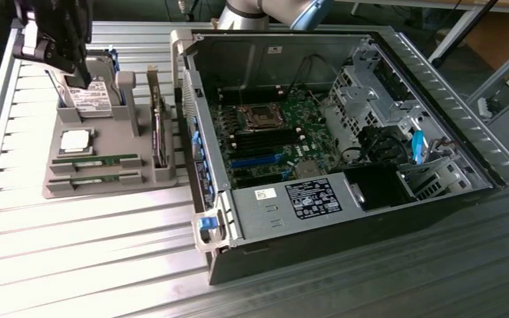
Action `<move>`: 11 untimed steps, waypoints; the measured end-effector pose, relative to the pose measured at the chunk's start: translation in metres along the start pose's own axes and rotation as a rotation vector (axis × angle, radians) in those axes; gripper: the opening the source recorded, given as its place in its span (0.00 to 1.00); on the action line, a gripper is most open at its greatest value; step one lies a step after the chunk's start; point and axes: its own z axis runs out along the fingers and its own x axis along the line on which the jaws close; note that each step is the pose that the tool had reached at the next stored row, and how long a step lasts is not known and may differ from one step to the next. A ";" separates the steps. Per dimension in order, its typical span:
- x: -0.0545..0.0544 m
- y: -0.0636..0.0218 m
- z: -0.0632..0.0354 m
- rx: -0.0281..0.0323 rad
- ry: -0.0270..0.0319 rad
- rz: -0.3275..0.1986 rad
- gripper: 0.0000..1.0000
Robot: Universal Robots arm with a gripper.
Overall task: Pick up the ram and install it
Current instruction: 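Pick up the ram and move it above insertion slot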
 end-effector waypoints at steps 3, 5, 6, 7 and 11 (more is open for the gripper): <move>0.000 0.0000 0.0005 -0.0023 0.0059 -0.134 0.09; 0.000 0.0000 0.0007 -0.0032 0.0079 -0.185 0.09; 0.000 0.0000 0.0007 -0.0032 0.0078 -0.186 0.10; 0.000 0.0000 0.0007 -0.0032 0.0078 -0.186 0.22; 0.001 0.0007 0.0088 -0.0032 0.0079 -0.187 0.35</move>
